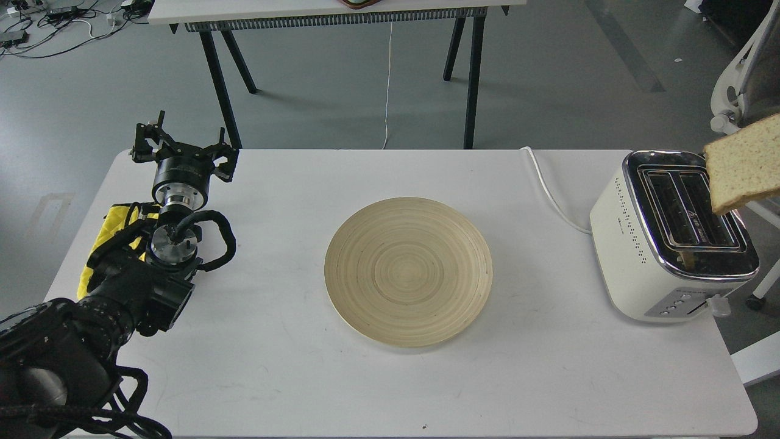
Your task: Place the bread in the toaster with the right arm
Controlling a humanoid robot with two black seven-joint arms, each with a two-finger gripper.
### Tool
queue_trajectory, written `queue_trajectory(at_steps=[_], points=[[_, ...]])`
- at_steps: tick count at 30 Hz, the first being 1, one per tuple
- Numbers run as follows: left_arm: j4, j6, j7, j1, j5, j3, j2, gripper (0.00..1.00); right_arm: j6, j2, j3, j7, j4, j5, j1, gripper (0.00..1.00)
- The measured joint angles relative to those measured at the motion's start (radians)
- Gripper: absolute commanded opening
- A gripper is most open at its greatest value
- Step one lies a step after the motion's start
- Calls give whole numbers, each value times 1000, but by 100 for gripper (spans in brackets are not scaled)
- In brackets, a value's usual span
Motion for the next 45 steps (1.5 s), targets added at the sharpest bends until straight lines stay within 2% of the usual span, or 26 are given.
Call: queue_trajectory(at_steps=[21,23,26,27,29,32,34,45], points=[[0,0,0,0,0,0,0,100,-1,98,-40,0,-13,-7,-12,2],[0,0,0,0,0,0,0,100,-1,107,-40,0,-22,-8,-18,14],[0,0,0,0,0,0,0,100,-1,130,-40,0,-40,-8,-21,27],[0,0,0,0,0,0,0,100,-1,140,-40,0,-43,-8,-21,43],[0,0,0,0,0,0,0,100,-2,157,-40,0,-46,-8,-21,55],[0,0,0,0,0,0,0,100,-11,173,-36,0,-48,-7,-21,93],[0,0,0,0,0,0,0,100,-28,185,-27,0,-48,-1,-21,98],[0,0,0,0,0,0,0,100,-63,184,66,-1,-17,55,-16,99]])
